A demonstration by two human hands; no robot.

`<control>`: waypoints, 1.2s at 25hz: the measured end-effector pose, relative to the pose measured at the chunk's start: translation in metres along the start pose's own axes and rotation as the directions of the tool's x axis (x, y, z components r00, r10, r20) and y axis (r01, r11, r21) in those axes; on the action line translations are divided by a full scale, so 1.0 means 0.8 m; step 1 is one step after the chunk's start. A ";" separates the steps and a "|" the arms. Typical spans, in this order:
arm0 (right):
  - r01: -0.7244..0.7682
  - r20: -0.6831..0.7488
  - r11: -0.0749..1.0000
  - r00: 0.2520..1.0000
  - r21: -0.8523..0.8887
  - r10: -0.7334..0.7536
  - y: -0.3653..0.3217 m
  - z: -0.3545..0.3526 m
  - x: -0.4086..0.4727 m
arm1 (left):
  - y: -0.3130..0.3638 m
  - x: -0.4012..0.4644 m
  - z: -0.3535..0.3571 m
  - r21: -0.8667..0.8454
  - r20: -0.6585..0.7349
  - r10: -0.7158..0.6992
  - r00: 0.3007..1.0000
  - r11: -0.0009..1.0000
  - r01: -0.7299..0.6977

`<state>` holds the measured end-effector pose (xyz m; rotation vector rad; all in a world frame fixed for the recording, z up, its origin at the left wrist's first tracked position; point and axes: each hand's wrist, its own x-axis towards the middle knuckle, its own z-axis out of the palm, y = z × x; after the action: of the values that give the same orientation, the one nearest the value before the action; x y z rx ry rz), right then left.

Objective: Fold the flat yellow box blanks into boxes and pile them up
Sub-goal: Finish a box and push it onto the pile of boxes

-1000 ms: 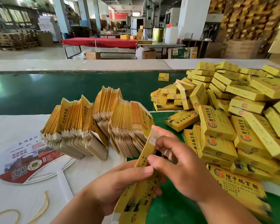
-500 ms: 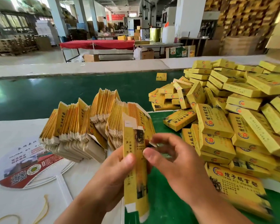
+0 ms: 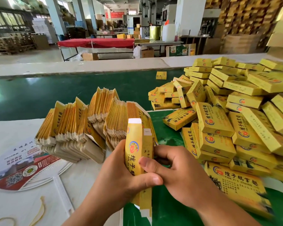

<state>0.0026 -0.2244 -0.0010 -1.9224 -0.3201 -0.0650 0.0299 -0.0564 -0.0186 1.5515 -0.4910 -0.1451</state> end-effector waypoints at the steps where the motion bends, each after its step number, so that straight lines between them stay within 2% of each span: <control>1: 0.006 -0.017 1.000 1.000 -0.012 -0.006 0.001 -0.001 0.000 | 0.001 0.000 0.000 0.034 -0.046 -0.004 0.999 0.999 0.005; 5: 0.006 -0.081 1.000 0.997 0.016 -0.005 0.005 -0.002 0.005 | 0.004 0.000 0.000 0.131 -0.248 -0.020 0.969 0.990 0.054; 8: -0.005 -0.088 1.000 0.996 0.010 0.006 0.008 0.000 0.007 | 0.004 0.002 0.000 0.165 -0.356 0.024 0.934 0.986 0.037; 15: 0.075 -0.244 0.994 0.965 -0.082 -0.093 0.005 0.025 0.005 | 0.008 0.002 0.006 -0.139 -0.465 -0.087 0.881 0.990 0.025; 16: 0.084 -0.251 0.992 0.962 -0.090 -0.104 0.006 0.028 0.005 | 0.009 0.001 0.006 -0.124 -0.483 -0.077 0.872 0.992 0.019; 18: 0.082 -0.262 0.994 0.960 -0.071 -0.098 0.008 0.029 0.007 | 0.007 0.000 0.010 0.058 -0.530 0.018 0.848 0.998 0.016; 20: 0.070 -0.300 0.998 0.952 0.005 -0.065 0.010 0.027 0.010 | 0.007 -0.004 0.017 0.241 -0.533 0.121 0.837 0.970 0.014; 22: 0.062 -0.358 0.997 0.933 0.054 -0.038 0.011 0.023 0.013 | 0.006 -0.006 0.023 0.280 -0.509 0.148 0.848 0.960 0.001; 28: 0.091 -0.333 0.994 0.941 0.063 -0.065 0.005 0.024 0.011 | 0.004 -0.003 0.024 0.061 -0.501 0.042 0.864 0.998 -0.013; 30: 0.108 -0.347 0.992 0.934 0.060 -0.081 0.006 0.026 0.012 | 0.004 -0.002 0.024 0.046 -0.483 0.033 0.875 0.999 -0.013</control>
<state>0.0108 -0.2051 -0.0115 -1.7776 -0.1754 -0.4422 0.0202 -0.0732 -0.0169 1.5523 -0.1129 0.2733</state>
